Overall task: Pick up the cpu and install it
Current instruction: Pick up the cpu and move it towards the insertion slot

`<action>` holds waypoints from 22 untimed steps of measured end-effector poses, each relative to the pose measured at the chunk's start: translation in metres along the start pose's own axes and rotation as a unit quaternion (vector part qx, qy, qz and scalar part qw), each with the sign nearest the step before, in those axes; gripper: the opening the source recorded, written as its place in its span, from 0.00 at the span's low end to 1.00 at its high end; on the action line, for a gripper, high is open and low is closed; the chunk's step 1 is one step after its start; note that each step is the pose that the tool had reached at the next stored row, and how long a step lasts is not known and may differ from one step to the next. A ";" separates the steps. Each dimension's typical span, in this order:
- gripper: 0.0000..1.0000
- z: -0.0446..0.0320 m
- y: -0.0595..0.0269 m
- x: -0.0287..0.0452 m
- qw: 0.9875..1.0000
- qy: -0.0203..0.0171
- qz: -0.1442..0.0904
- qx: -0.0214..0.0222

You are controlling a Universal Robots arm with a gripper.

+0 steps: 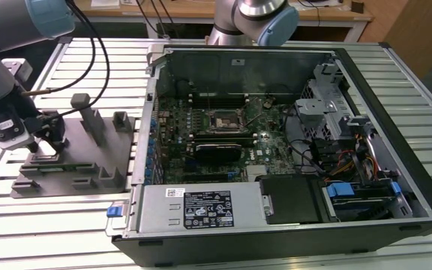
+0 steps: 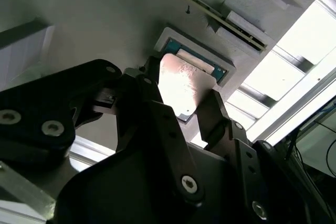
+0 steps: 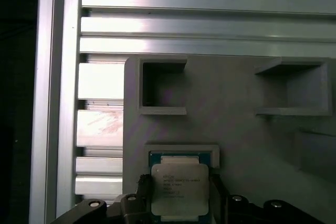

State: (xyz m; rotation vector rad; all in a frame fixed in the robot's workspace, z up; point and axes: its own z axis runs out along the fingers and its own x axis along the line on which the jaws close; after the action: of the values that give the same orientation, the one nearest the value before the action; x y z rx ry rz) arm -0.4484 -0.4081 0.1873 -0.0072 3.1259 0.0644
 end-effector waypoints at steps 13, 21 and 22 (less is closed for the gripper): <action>0.53 -0.0426 0.0017 -0.0006 1.000 0.000 0.000 0.000; 0.53 -0.0727 0.0030 -0.0010 1.000 0.000 0.000 0.000; 0.53 -0.0769 0.0032 -0.0011 1.000 0.000 0.000 0.000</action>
State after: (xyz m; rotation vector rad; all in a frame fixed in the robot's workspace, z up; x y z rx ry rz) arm -0.4485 -0.4081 0.2643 -0.0072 3.1263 0.0640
